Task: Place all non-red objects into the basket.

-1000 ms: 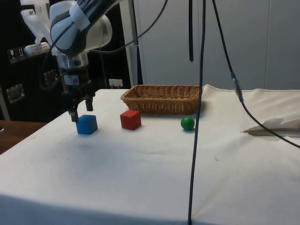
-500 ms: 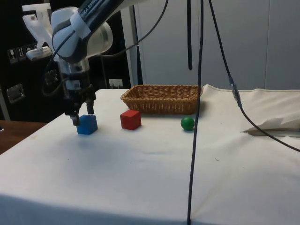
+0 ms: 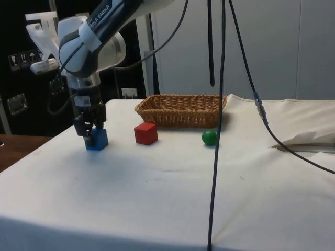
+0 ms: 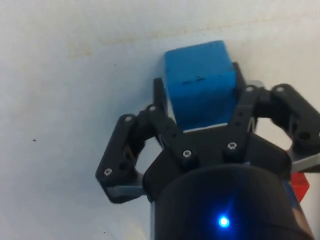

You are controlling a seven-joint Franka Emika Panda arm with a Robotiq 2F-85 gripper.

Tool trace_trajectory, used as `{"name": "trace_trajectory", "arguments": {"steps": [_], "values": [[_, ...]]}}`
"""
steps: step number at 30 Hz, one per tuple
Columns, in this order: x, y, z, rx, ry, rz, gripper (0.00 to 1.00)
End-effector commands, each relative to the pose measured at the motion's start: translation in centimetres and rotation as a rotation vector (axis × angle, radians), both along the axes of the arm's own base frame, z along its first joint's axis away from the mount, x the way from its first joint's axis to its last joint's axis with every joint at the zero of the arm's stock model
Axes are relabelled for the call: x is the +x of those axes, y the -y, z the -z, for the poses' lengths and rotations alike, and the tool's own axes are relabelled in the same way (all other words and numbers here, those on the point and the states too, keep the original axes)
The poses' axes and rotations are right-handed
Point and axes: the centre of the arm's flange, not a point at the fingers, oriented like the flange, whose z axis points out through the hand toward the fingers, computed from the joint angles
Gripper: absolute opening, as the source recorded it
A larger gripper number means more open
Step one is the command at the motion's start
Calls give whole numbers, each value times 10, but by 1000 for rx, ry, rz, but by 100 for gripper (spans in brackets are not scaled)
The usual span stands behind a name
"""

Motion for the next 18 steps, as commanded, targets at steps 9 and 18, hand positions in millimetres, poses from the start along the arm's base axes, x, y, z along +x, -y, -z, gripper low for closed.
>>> {"name": "trace_trajectory", "arguments": {"steps": [9, 18], "values": [[0, 0, 3, 7, 2, 2, 2], [1, 2, -19, 7, 2, 9, 2]]}}
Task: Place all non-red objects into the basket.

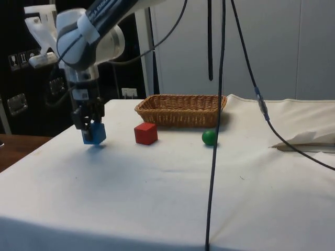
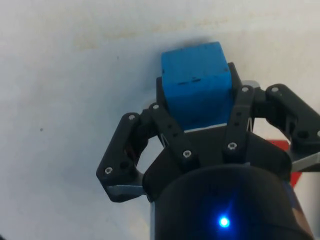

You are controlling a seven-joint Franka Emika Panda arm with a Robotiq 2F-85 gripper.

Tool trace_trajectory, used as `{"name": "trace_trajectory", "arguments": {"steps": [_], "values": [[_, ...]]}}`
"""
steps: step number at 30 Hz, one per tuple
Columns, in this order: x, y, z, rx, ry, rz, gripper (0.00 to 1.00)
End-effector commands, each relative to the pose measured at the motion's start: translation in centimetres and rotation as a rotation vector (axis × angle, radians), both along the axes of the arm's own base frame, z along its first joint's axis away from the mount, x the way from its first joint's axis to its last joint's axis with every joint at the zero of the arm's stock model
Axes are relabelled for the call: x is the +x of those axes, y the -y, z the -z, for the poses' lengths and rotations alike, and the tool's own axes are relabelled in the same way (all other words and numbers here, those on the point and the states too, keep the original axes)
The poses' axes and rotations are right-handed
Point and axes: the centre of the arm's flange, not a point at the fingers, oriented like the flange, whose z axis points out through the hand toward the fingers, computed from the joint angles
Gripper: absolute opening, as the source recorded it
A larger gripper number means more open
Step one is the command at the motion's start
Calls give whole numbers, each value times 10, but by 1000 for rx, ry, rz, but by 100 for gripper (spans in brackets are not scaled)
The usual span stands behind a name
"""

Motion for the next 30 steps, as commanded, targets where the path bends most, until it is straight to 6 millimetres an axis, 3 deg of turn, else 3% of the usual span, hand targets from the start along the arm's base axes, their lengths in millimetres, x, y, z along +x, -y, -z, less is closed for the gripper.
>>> {"name": "trace_trajectory", "arguments": {"steps": [1, 9, 11, 18, 19, 30], "values": [[-2, -1, -6, 0, -1, 5, 2], [-10, 4, -41, 13, -2, 34, 2], [-9, 4, -40, 17, -3, 29, 2], [-20, 18, -71, 21, -7, 48, 2], [-18, 16, -67, 25, -9, 46, 2], [-41, 39, -99, 12, -5, 49, 2]]}}
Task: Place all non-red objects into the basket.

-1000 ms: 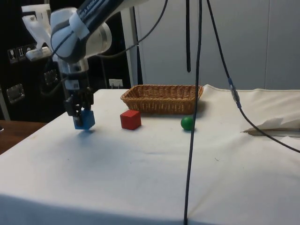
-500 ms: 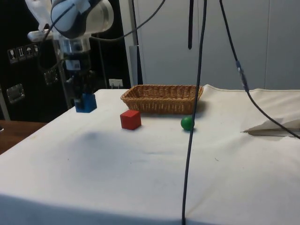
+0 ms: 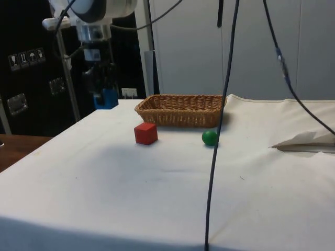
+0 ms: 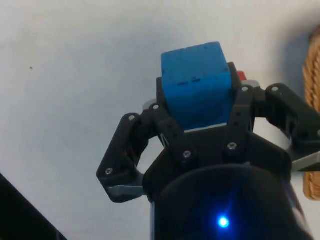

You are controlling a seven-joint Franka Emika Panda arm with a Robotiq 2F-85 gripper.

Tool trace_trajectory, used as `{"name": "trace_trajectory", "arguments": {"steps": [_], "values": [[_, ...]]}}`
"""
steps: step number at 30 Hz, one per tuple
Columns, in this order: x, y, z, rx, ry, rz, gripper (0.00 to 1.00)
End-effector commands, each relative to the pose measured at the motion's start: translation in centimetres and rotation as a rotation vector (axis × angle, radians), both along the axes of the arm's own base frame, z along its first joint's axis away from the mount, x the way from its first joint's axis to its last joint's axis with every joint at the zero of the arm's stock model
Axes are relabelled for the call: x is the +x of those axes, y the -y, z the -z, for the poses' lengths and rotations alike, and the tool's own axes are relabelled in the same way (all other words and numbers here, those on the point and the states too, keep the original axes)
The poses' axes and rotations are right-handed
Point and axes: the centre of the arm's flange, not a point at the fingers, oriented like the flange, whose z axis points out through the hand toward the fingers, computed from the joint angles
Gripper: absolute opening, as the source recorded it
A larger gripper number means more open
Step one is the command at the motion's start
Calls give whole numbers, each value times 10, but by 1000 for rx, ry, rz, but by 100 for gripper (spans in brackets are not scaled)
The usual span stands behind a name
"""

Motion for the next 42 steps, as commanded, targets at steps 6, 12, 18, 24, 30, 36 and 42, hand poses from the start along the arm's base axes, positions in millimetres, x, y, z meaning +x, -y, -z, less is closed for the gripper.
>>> {"name": "trace_trajectory", "arguments": {"steps": [6, 12, 18, 24, 30, 36, 42], "values": [[-14, 18, -20, -15, 15, -6, 2], [-23, 33, -33, -27, 22, -11, 2], [-31, 46, -41, -27, 26, -17, 2], [-43, 63, -53, -28, 32, -26, 2], [-53, 73, -57, -29, 32, -37, 2], [-68, 86, -59, -29, 29, -52, 2], [-80, 97, -57, -38, 21, -66, 2]]}}
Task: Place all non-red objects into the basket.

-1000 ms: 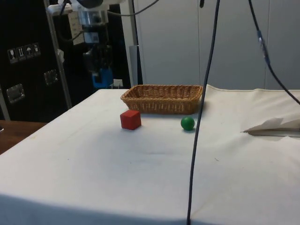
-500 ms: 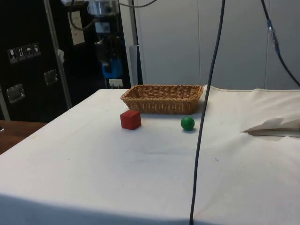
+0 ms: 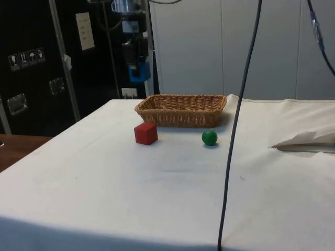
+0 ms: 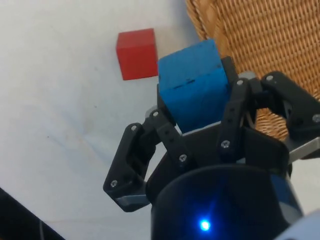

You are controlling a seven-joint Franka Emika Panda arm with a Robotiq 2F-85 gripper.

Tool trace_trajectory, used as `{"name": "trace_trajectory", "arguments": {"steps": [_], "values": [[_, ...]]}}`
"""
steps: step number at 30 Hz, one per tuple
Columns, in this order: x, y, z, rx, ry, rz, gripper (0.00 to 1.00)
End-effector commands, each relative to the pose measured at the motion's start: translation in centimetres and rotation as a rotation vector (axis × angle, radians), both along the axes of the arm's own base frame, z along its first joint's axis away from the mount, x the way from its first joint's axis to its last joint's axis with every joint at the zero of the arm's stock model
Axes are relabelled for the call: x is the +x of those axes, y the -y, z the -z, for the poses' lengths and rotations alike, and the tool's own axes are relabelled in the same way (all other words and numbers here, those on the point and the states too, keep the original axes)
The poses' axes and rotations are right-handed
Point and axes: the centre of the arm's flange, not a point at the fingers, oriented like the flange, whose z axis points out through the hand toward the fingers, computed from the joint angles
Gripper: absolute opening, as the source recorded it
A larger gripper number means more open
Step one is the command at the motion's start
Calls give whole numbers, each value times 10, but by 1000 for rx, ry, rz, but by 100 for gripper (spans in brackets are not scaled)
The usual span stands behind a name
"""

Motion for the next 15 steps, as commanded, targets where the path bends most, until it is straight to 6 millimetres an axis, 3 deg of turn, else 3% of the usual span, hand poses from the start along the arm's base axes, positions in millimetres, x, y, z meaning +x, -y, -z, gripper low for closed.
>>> {"name": "trace_trajectory", "arguments": {"steps": [1, 3, 15], "values": [[-3, 4, 0, -15, 5, -7, 2], [-2, 1, 1, -3, -3, -2, 2], [-22, 31, 24, -24, -10, -24, 2]]}}
